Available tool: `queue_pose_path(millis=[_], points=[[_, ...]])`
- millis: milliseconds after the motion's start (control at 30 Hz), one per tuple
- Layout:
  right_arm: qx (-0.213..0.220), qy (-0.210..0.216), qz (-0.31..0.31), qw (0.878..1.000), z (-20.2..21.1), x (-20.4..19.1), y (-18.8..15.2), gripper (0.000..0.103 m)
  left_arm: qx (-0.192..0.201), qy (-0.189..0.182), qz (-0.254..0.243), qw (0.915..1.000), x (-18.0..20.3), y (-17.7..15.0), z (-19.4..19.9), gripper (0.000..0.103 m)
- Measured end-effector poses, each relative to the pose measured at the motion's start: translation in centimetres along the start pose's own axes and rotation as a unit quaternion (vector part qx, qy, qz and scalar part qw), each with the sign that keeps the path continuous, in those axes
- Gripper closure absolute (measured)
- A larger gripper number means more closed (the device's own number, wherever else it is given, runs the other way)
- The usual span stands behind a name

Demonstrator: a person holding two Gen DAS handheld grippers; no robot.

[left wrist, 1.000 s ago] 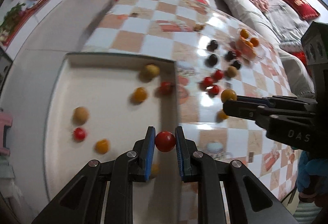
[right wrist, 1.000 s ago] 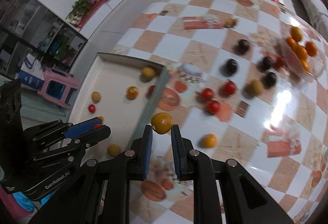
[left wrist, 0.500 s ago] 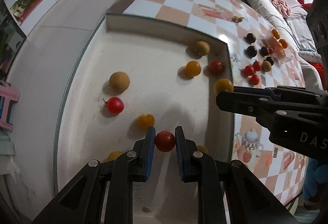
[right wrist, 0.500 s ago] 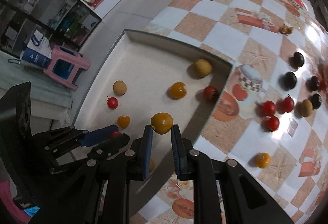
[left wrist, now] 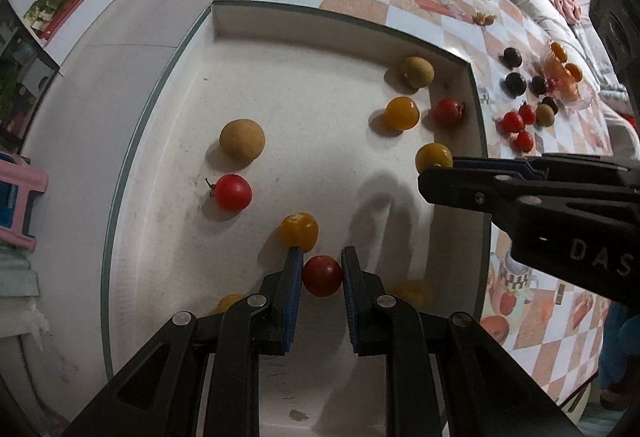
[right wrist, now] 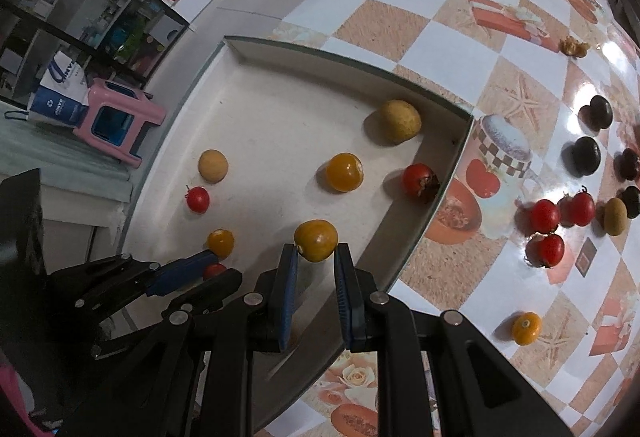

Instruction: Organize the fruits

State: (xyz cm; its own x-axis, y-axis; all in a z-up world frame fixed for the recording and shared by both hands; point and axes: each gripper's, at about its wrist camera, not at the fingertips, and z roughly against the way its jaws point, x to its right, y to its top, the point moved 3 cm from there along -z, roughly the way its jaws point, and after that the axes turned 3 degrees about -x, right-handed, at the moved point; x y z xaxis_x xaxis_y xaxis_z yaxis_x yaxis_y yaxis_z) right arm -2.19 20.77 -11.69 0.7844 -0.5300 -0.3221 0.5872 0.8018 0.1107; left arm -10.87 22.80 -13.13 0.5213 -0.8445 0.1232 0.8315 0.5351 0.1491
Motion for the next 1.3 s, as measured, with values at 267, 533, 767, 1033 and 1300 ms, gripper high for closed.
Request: queue_pose_path(millis=[267,533,767,1033,1300], points=[[-0.025,-0.009,0.004,1.0,-2.1,-0.3,0.0,0.082,-0.005,0.03,-0.015,0.9994,0.3,-0.1,-0.4,0.082],[-0.024,-0.001,0.012,1.0,-2.4,-1.5,0.4,0.045,-0.007,0.04,-0.029,0.9988,0.7,-0.2,-0.7,0.081],[-0.009,0.007,0.009,1.0,-1.4,-2.1,0.6,0.031,0.02,0.046,-0.032,0.9982,0.9,-0.3,0.6,0.028],[0.015,-0.001,-0.014,1.0,1.8,-1.1,0.4,0.014,0.015,0.043,-0.016,0.9988,0.3,-0.5,1.8,0.028],[0.015,-0.047,-0.021,0.999,4.0,-0.4,-0.6,0.0,0.004,0.049,-0.005,0.9988,-0.5,-1.1,2.9,0.002]])
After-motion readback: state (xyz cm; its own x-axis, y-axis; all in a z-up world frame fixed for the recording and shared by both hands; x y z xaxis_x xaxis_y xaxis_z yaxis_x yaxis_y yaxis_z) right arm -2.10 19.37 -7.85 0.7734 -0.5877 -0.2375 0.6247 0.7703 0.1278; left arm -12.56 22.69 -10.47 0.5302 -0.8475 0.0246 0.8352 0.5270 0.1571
